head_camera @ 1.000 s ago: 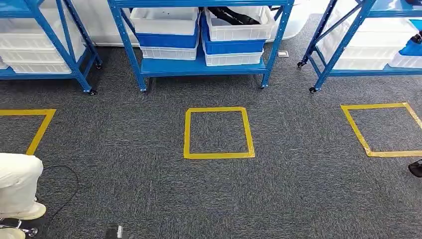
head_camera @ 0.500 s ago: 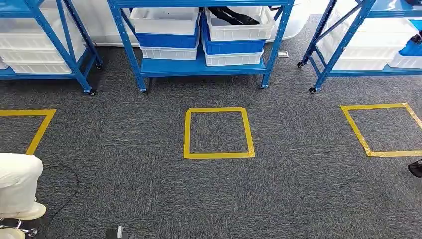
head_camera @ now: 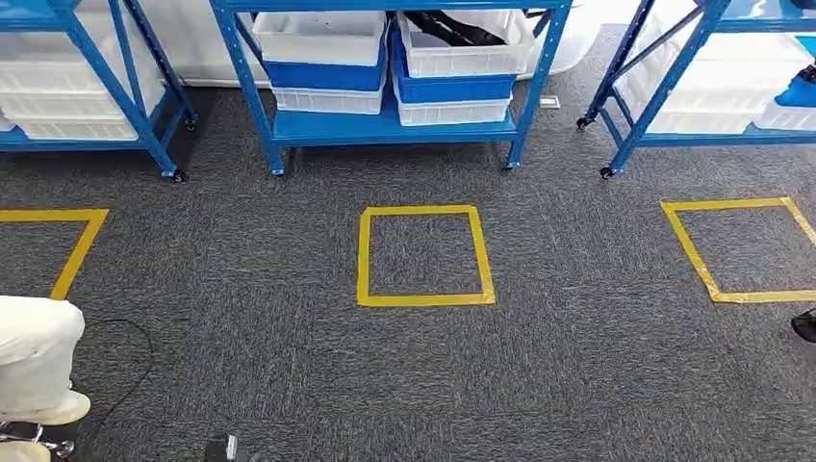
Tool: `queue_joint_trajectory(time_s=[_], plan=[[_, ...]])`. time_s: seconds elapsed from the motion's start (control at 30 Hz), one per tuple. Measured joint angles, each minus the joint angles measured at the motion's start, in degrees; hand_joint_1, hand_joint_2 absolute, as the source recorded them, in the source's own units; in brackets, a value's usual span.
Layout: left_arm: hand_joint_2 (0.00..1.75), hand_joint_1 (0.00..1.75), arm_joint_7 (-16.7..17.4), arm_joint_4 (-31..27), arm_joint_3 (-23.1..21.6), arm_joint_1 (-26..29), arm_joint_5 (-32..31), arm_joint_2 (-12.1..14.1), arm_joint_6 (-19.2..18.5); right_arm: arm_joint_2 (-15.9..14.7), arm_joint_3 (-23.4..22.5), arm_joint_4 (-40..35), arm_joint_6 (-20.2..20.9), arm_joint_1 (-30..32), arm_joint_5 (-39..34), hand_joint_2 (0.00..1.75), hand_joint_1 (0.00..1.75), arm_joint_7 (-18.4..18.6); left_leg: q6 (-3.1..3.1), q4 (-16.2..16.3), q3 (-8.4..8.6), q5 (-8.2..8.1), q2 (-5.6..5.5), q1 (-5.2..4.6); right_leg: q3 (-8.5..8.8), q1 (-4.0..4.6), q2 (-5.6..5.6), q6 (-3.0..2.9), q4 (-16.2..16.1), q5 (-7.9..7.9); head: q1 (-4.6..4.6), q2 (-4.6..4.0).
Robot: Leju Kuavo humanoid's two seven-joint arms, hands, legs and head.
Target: Take the parts from the cabinet and place them on the table.
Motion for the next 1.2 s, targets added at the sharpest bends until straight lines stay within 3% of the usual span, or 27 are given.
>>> queue_joint_trajectory(time_s=[0.07,0.1,0.13,0.17,0.2,0.27,0.3,0.33,0.37,0.43,0.47,0.5,0.53,0.6,0.63,0.67,0.7,0.77,0.8,0.9,0.93,0.97,1.0,1.07,1.13,1.17,1.2], plan=[[0.0,0.0,0.1,0.0,-0.2,-0.1,-0.3,0.0,0.0,0.1,0.0,0.0,0.0,0.1,-0.2,0.0,0.0,0.4,0.41,0.0,0.4,-0.36,0.14,0.04,-5.25,-0.15,0.13,-0.71,9.3,-3.54,0.26,0.0],[0.0,0.0,0.1,0.0,-0.3,-0.1,-0.5,0.0,0.0,0.1,-0.1,0.0,0.0,0.1,-0.3,0.0,0.0,0.5,0.35,0.0,0.69,-0.61,0.11,-0.04,-8.16,-0.11,0.18,-0.7,13.8,-4.69,0.17,0.0],[0.0,0.0,0.2,0.0,-0.3,0.0,-0.5,0.0,-0.1,0.2,-0.2,0.0,-0.1,0.1,-0.5,0.0,0.0,0.5,0.24,0.0,1.0,-0.88,0.0,-0.05,-9.93,-0.05,0.18,-0.39,16.0,-4.63,0.28,0.0],[0.0,0.0,0.3,0.0,-0.5,0.0,-0.6,0.0,-0.1,0.2,-0.3,0.0,-0.3,0.1,-0.6,0.0,0.0,0.6,0.08,0.0,1.44,-1.16,-0.16,-0.04,-10.28,-0.09,0.18,0.05,15.5,-3.57,0.24,0.0],[0.0,0.0,0.4,0.0,-0.7,0.0,-0.6,0.0,-0.2,0.3,-0.5,0.0,-0.3,0.0,-0.7,0.0,0.0,0.6,-0.2,0.1,2.1,-1.59,-0.31,0.07,-9.25,-0.29,0.17,0.84,11.8,-0.94,0.28,0.0],[0.0,0.0,0.7,0.0,-1.1,0.0,-0.6,-0.1,-0.3,0.3,-0.7,0.0,-0.3,0.1,-0.7,0.0,0.0,0.4,-0.96,0.2,3.47,-2.58,-0.57,0.3,-5.06,-0.83,0.13,2.11,1.0,4.83,0.3,0.0],[0.0,0.0,0.7,0.0,-1.1,0.0,-0.6,-0.1,-0.3,0.3,-0.9,0.0,-0.2,0.3,-0.7,0.0,0.0,0.3,-1.44,0.2,3.21,-2.99,-0.58,0.18,-4.6,-0.79,-0.07,1.68,0.2,5.46,0.5,0.0],[0.0,0.0,0.9,0.0,-1.2,-0.1,-0.6,-0.1,-0.3,0.4,-1.0,0.1,-0.2,0.4,-0.7,0.0,0.0,0.1,-1.96,0.5,3.53,-3.71,-0.69,-0.16,-4.35,-0.04,0.08,0.82,-0.7,4.96,0.72,0.0],[0.0,0.0,0.9,0.0,-1.3,-0.1,-0.5,-0.1,-0.3,0.3,-1.0,0.1,-0.2,0.4,-0.7,0.0,0.0,0.1,-2.21,0.4,3.62,-3.88,-0.57,-0.19,-3.94,-0.11,0.19,-0.32,-0.4,4.9,0.41,0.0],[0.0,0.0,0.9,0.0,-1.4,-0.1,-0.5,-0.1,-0.3,0.4,-1.1,0.1,-0.2,0.5,-0.7,0.0,0.0,0.0,-2.47,0.3,3.87,-4.04,-0.47,0.27,-3.91,0.11,0.31,-1.04,-0.3,4.58,0.33,0.0],[0.0,0.0,1.0,0.0,-1.5,-0.2,-0.5,-0.1,-0.3,0.5,-1.1,0.1,-0.2,0.5,-0.7,0.0,0.0,0.0,-2.98,0.5,3.99,-4.52,-0.42,0.59,-3.28,-0.41,0.5,-1.53,-0.6,4.44,0.28,0.0],[0.0,0.0,1.0,0.0,-1.7,-0.3,-0.5,-0.1,-0.3,0.5,-1.1,0.1,-0.2,0.5,-0.6,0.0,0.0,0.0,-3.23,2.5,3.4,-4.99,-0.2,0.61,-2.73,-0.38,0.48,-2.02,-0.6,4.1,0.09,0.0],[0.0,0.0,0.9,0.0,-1.8,-0.3,-0.5,-0.1,-0.3,0.5,-1.2,0.1,-0.2,0.5,-0.6,0.0,0.0,0.0,-3.4,5.6,1.69,-6.03,-0.17,0.61,-2.4,-0.35,0.44,-2.61,-0.6,3.71,0.04,0.0],[0.0,0.0,1.0,0.0,-1.8,-0.2,-0.5,-0.1,-0.3,0.5,-1.2,0.1,-0.2,0.4,-0.6,0.0,0.0,0.0,-3.72,16.1,-5.19,-9.35,-0.16,0.69,-1.54,-0.15,0.42,-3.43,-0.6,2.75,0.07,0.0],[0.0,0.0,1.0,0.0,-1.8,-0.1,-0.4,-0.1,-0.3,0.5,-1.2,0.1,-0.2,0.4,-0.5,0.0,0.0,0.0,-3.74,19.4,-8.03,-9.39,-0.16,0.7,-0.99,-0.05,0.51,-3.45,-0.6,2.23,0.02,0.0],[0.0,0.0,1.0,0.0,-1.8,-0.1,-0.4,-0.1,-0.3,0.5,-1.2,0.1,-0.2,0.6,-0.5,0.0,0.0,0.0,-3.58,19.7,-9.51,-7.85,-0.17,0.69,-0.28,0.01,0.6,-3.44,-0.6,1.65,0.07,0.0],[0.0,0.0,1.0,0.0,-1.8,-0.1,-0.3,-0.1,-0.3,0.5,-1.2,0.1,-0.1,0.6,-0.5,0.0,0.0,0.1,-3.32,17.5,-9.54,-4.99,-0.17,0.68,0.55,0.07,0.75,-3.39,-0.6,1.01,0.09,0.0],[0.0,0.0,1.0,0.0,-1.8,-0.1,0.0,-0.1,-0.3,0.5,-1.2,0.1,0.0,0.7,-0.3,0.0,0.0,0.0,-2.48,8.3,-6.97,2.12,-0.17,0.44,2.42,0.23,0.9,-3.27,-0.6,-0.34,0.09,0.0],[0.0,0.0,1.0,0.0,-1.8,-0.1,0.2,0.0,-0.2,0.7,-1.2,0.1,0.0,0.7,0.0,0.0,0.0,0.0,-1.74,4.4,-5.33,4.07,-0.24,0.08,2.99,0.18,0.9,-3.13,-0.9,-1.19,0.02,0.0],[0.0,0.0,1.0,0.0,-1.8,-0.2,0.9,0.1,-0.2,0.7,-1.2,0.1,0.1,0.2,0.5,0.0,0.0,0.0,-1.06,2.5,-3.55,1.62,0.15,-0.84,3.76,0.58,0.76,-1.98,-3.0,-1.66,-0.07,0.0],[0.0,0.0,0.9,0.0,-1.8,0.0,1.4,0.1,-0.2,0.7,-1.2,0.1,0.2,0.3,0.9,0.0,0.0,-0.2,-0.75,1.4,-3.19,1.48,0.08,-0.88,5.52,0.68,0.59,-1.12,-2.7,-0.85,-0.04,0.0],[0.0,0.0,0.9,0.0,-1.8,0.0,1.6,0.1,-0.2,0.7,-1.2,0.1,0.4,0.3,1.2,0.0,0.0,-0.2,-0.31,0.9,-1.84,1.24,-0.15,-0.7,5.83,0.95,0.51,-0.49,-2.8,-0.52,-0.17,0.0],[0.0,0.0,0.9,-0.1,-1.8,0.2,1.6,0.1,-0.2,0.7,-1.2,0.1,0.5,0.3,1.2,0.0,0.0,-0.2,-0.07,0.1,-0.49,1.28,-0.22,-0.39,4.84,0.66,0.55,-0.44,-1.0,-0.6,-0.13,0.0],[0.0,0.0,0.6,-0.2,-1.7,0.0,2.4,0.1,-0.2,0.5,-1.2,0.0,0.8,0.1,1.6,0.0,0.0,-0.7,0.51,-0.5,0.84,0.49,-0.25,-0.43,-0.65,0.56,0.52,-0.78,7.6,-0.7,0.13,0.0],[0.0,0.0,0.6,-0.2,-1.7,0.2,2.8,0.2,-0.2,0.3,-1.1,0.0,1.0,0.1,1.9,0.0,0.0,-0.8,0.48,-0.6,2.19,-0.91,-0.29,-0.37,-6.68,0.47,0.54,-1.19,13.6,-4.39,0.15,0.0],[0.0,0.0,0.6,-0.1,-1.6,0.4,3.1,0.1,-0.2,0.2,-1.1,0.0,1.1,0.2,2.1,0.0,0.0,-0.9,0.37,-0.6,3.17,-1.71,-0.43,-0.34,-8.53,0.43,0.52,-1.08,14.2,-5.8,0.15,0.0],[0.0,0.0,0.5,-0.1,-1.6,0.7,3.2,0.1,-0.2,0.1,-1.1,0.0,1.1,0.3,2.3,0.0,0.0,-1.1,0.2,-0.6,4.28,-2.53,-0.58,-0.25,-9.31,0.27,0.52,-0.39,12.9,-5.83,0.13,0.0]])
